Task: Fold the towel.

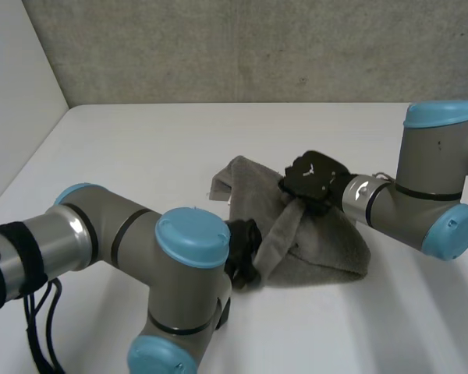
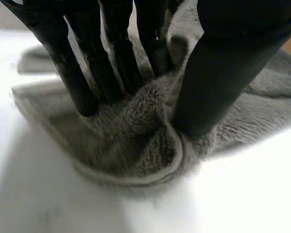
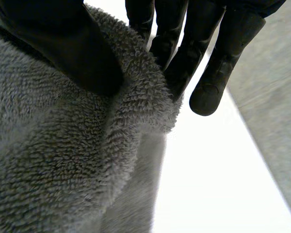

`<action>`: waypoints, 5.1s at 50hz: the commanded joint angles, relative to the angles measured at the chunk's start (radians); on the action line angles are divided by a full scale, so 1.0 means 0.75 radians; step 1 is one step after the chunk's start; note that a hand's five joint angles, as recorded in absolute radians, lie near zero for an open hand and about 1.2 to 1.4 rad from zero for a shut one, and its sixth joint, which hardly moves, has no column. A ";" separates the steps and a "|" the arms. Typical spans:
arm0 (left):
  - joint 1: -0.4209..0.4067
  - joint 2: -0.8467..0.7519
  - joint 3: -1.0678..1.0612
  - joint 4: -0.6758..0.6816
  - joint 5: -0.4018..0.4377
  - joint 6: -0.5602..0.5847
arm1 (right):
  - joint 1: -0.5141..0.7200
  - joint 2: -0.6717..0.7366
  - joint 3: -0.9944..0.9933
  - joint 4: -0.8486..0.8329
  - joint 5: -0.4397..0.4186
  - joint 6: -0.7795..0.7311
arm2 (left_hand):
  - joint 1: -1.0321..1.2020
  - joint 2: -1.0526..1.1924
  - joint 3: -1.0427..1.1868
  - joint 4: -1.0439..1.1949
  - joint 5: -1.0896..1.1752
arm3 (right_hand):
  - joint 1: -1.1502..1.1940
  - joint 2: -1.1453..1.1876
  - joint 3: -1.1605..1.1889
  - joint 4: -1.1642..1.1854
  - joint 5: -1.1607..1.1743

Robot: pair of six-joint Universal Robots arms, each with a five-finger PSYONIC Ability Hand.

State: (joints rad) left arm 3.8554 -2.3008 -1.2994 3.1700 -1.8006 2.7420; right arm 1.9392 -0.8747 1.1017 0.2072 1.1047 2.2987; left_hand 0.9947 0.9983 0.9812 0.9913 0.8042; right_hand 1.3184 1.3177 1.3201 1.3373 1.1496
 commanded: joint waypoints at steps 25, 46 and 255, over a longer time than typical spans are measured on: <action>0.316 0.591 -0.170 0.484 0.036 0.455 | 0.053 -0.601 0.537 -0.424 0.137 0.411 | 0.535 0.531 0.553 0.540 0.557 | 0.104 0.105 0.101 0.079 0.096; 0.523 0.896 -0.928 0.455 0.169 0.608 | 0.168 -0.582 0.622 0.088 0.157 0.540 | 0.535 0.531 0.553 0.540 0.557 | -1.299 -1.298 -1.302 -1.324 -1.307; 0.785 0.630 -0.816 0.267 0.347 0.878 | -0.377 -0.537 0.855 -0.409 0.202 0.351 | -1.022 -1.027 -1.004 -1.017 -1.001 | 0.104 0.105 0.101 0.079 0.096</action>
State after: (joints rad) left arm 4.4444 -1.8789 -1.8991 3.3659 -1.5826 3.3677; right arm 1.6926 -1.2453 1.6645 -0.0533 1.2708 2.5594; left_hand 0.3208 0.3142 0.3247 0.3252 0.1445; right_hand 1.3235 1.3211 1.3347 1.3412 1.1499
